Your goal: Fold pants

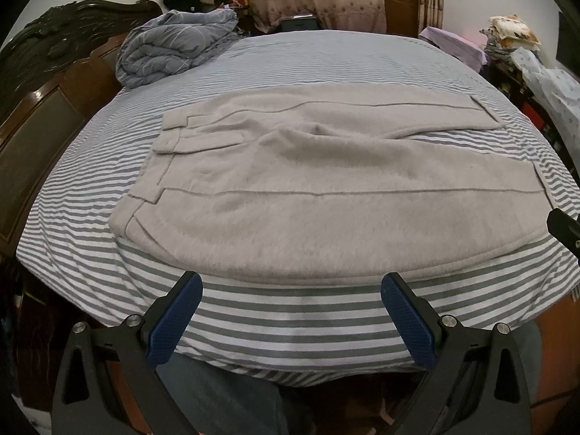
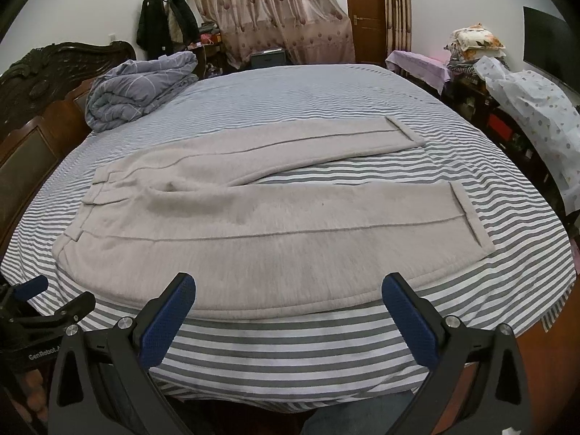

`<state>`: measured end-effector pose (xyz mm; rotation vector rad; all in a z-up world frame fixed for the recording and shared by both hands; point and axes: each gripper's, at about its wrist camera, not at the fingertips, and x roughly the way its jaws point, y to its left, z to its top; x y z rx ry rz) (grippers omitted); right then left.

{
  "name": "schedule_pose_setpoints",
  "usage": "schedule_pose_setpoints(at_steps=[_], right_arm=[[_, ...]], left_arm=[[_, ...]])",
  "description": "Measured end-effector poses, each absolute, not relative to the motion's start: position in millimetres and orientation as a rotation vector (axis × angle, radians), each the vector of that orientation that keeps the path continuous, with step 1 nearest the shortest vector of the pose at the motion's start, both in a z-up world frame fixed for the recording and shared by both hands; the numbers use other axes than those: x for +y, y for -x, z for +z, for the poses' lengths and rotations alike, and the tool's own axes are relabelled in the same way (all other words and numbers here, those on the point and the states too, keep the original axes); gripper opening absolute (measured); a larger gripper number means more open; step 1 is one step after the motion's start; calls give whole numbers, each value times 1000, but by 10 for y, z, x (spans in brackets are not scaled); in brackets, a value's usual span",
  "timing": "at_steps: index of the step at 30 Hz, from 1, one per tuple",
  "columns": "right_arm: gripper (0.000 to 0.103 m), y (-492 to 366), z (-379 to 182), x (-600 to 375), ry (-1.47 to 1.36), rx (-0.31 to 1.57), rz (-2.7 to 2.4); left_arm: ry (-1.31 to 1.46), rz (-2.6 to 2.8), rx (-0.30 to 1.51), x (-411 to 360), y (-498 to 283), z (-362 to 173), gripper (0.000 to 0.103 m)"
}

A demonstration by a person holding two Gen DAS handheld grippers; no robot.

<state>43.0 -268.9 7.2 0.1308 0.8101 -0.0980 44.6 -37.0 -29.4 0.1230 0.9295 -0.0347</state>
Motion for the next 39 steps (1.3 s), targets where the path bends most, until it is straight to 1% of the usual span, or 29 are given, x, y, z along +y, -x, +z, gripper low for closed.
schedule_pose_setpoints(at_steps=[22,27,31,34,36,38,39], right_arm=[[102,-651,-60,-2692,-148,833,-89],[102,-715,-163,-2716,-191,853,-65],[102,-763,-204,-2718,-197,858,-50],[102,-836,-255,-2711,-201,867,-35],[102,-903,-318,-2716,-218,883,-33],[102,-972,-384,-2719,-241,900,-24],[102,-1014,-427,-2720,-252,910,-24]], left_arm=[[-78,-29,916,-201,-699,-319,98],[-27,-21,911,2,-831,-326,98],[9,32,899,336,-1022,-317,98],[25,76,886,608,-1189,-289,94],[40,104,878,814,-1340,-258,88],[60,127,872,1035,-1521,-221,86],[74,131,868,1141,-1618,-198,82]])
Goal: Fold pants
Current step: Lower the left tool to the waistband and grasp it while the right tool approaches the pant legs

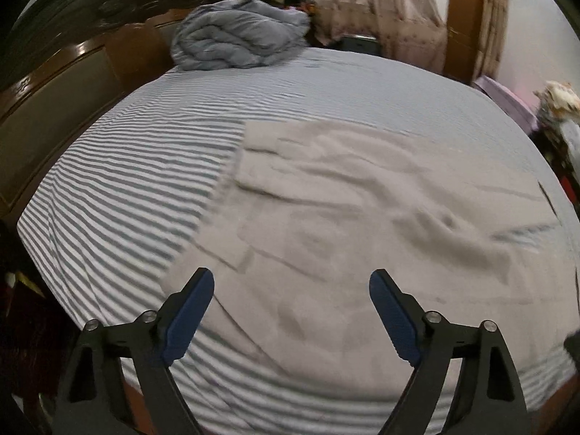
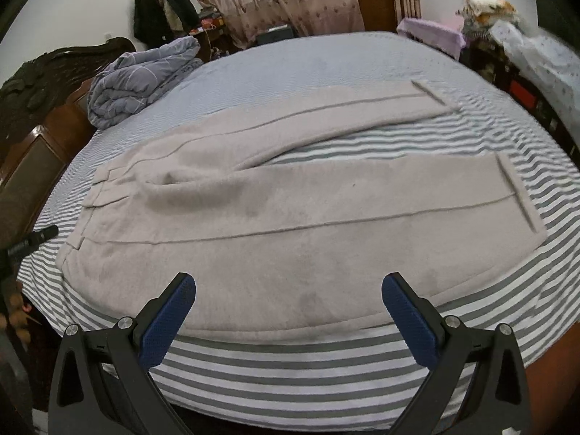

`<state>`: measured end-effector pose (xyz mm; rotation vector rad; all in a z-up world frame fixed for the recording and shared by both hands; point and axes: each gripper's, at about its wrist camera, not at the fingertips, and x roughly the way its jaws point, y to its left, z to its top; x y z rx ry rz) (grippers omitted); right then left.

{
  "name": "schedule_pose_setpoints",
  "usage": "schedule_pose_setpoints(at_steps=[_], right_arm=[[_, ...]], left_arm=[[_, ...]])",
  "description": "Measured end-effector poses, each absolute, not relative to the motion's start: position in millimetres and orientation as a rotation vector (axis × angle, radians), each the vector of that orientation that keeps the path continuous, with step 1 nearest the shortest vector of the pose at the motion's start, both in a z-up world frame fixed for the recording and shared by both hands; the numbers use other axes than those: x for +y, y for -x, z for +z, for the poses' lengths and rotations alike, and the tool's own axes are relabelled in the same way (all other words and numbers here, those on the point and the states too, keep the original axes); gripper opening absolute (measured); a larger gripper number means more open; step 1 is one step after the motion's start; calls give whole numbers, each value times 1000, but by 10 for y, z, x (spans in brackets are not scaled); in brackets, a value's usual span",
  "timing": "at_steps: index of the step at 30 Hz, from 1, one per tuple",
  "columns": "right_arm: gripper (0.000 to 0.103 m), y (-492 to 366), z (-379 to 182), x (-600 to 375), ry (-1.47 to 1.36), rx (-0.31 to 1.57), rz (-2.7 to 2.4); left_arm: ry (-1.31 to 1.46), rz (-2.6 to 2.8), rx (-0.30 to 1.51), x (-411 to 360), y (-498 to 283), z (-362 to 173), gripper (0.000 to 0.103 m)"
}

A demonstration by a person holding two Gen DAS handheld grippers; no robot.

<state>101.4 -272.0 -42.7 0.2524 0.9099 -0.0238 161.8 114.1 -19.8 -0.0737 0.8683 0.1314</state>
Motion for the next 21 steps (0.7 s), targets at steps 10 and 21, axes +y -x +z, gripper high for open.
schedule_pose_setpoints(at_steps=[10,21], right_arm=[[102,-1612,-615,-2629,-234,962,-4],[102,-2572,-562,-2428,-210,971,62]], left_arm=[[308,55,875,2122,-2839,-143,57],[552,-19,1036,2650,-4111,-729,46]])
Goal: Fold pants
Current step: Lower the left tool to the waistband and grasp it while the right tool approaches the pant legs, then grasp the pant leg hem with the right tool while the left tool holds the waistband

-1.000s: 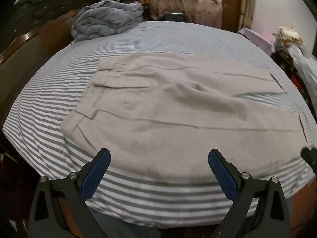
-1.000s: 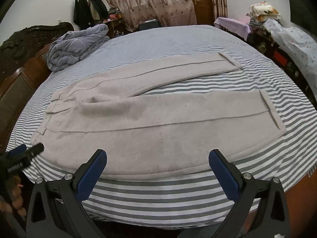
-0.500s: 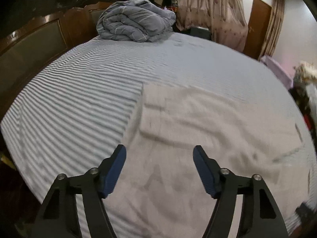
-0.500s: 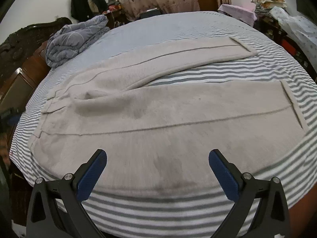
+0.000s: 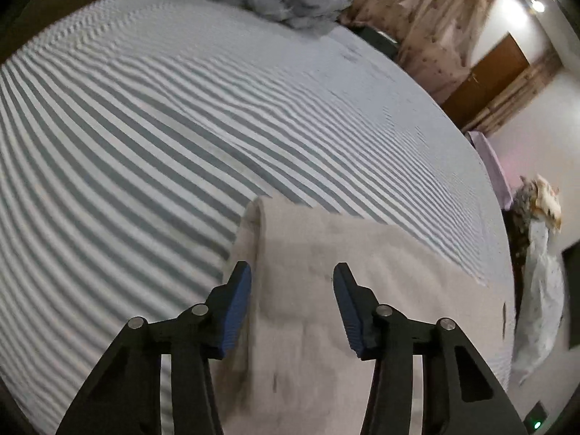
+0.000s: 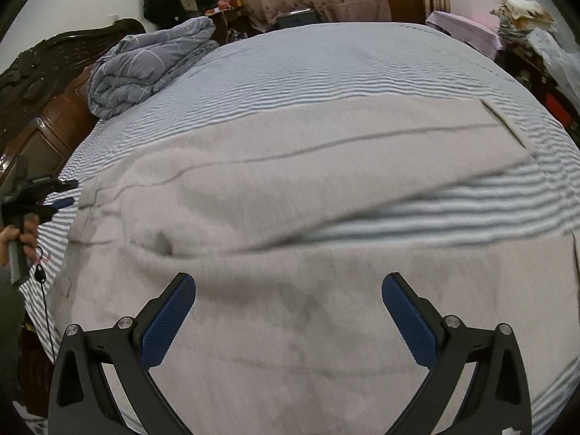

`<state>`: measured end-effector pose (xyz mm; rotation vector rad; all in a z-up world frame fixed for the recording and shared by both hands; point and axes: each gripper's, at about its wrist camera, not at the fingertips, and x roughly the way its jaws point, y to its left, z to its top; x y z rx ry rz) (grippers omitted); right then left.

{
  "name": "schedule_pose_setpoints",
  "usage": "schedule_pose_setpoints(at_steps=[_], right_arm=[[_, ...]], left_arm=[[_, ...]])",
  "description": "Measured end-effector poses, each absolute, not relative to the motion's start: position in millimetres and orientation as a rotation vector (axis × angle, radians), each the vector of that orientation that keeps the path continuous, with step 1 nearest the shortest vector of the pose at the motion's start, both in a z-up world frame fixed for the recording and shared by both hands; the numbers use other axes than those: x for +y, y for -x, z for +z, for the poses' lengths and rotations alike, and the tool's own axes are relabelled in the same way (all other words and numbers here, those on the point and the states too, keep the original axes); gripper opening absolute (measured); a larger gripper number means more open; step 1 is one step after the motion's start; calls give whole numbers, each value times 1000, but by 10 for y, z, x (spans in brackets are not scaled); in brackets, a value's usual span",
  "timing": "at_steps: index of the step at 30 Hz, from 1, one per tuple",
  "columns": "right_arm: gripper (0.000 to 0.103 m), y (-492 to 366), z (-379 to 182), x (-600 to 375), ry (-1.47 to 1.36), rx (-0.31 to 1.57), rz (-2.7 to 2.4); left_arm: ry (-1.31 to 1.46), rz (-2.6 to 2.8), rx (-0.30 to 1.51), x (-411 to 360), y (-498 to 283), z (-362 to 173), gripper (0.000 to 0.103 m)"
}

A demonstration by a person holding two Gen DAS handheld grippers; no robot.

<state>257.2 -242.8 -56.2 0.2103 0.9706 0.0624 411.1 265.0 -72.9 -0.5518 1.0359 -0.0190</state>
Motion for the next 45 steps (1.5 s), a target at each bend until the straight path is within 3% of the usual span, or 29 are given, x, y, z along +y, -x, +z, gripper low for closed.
schedule_pose_setpoints(at_steps=[4,16,18,21,24,26,34,36,38,40,45], right_arm=[[102,-2818,-625,-2355,-204,993,81],[102,-4017,-609,-2081,-17,1028,218],[101,-4332,-623,-2024,60,1047,257],[98,-4763,-645,-1911,158,1047,328],[88,-5167,-753,-1783,223,1075,384],[73,-5400,-862,-1695,228,1133,438],[70,-5655,-1138,-1610,333,1241,590],[65,-5661,-1140,-1613,318,1240,596],[33,-5617,-1107,-1609,328,1223,625],[16,-5581,-1038,-1600,310,1217,654],[8,-5428,-843,-1564,348,1113,612]], left_arm=[[615,-49,1056,2728,-4350,-874,35],[721,-106,994,2650,-4565,-1097,32],[689,-86,966,2621,-4541,-1085,12],[668,-80,923,2635,-4496,-1050,10],[642,-78,880,2612,-4479,-1047,9],[612,-83,850,2582,-4403,-1022,9],[669,-103,805,2755,-4307,-1087,9],[650,-94,797,2737,-4313,-1105,9],[648,-92,789,2729,-4285,-1100,9],[657,-95,784,2739,-4270,-1088,9],[662,-106,765,2749,-4238,-1005,9]])
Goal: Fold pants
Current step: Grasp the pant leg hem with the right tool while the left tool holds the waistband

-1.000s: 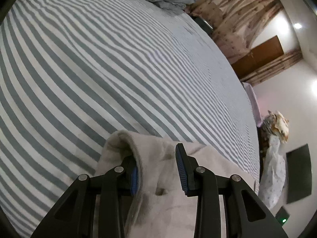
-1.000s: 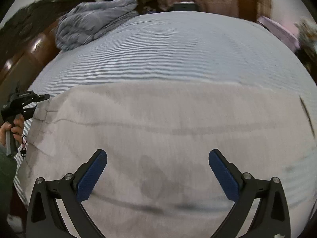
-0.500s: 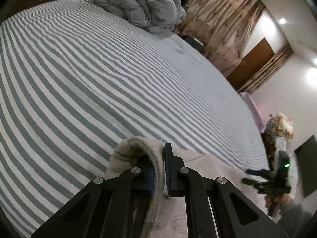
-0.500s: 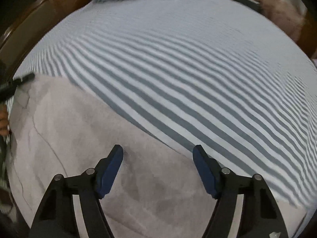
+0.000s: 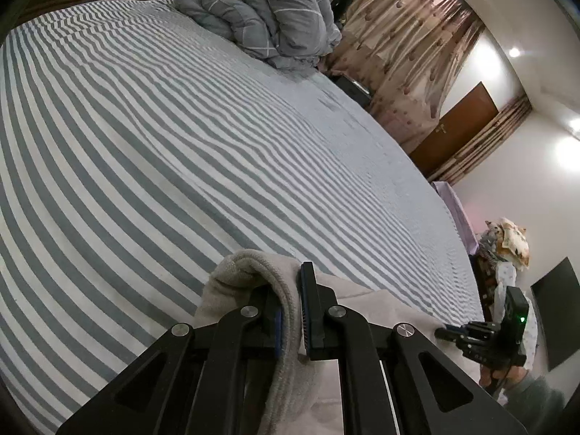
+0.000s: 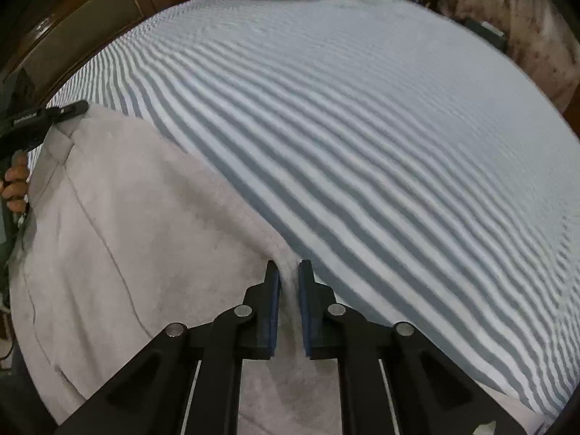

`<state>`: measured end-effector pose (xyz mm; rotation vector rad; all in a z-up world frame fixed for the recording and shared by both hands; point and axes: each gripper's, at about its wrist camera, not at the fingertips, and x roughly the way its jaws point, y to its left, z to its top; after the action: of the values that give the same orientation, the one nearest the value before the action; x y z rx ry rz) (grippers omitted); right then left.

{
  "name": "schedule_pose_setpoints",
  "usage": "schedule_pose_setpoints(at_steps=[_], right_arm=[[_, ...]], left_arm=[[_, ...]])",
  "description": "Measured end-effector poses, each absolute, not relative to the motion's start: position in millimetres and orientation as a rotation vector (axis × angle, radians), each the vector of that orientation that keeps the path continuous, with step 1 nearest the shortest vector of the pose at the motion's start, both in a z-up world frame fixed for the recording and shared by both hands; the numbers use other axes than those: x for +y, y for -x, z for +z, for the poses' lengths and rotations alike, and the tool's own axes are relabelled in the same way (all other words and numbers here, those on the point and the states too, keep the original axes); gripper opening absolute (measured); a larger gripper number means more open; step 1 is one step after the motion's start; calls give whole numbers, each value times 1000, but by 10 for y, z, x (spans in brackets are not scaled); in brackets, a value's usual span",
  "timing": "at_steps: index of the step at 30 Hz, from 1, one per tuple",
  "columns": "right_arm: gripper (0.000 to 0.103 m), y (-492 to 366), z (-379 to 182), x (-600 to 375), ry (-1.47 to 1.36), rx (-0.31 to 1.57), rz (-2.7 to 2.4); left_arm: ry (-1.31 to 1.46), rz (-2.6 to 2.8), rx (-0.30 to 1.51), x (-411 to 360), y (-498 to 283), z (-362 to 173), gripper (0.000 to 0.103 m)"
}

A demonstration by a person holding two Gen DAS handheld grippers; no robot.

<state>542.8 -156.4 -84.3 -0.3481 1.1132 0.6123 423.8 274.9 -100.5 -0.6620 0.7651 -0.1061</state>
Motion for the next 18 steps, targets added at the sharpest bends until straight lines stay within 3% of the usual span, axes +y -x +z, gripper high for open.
schedule_pose_setpoints(at_steps=[11,18], right_arm=[[7,-5461,-1004,-1553,310,1130,514],[7,-5032,-411,-1572,288,1043,487]], left_arm=[[614,-50,841,2696,-4404,-1172,9],[616,-84,781,2667,-4177,-813,8]])
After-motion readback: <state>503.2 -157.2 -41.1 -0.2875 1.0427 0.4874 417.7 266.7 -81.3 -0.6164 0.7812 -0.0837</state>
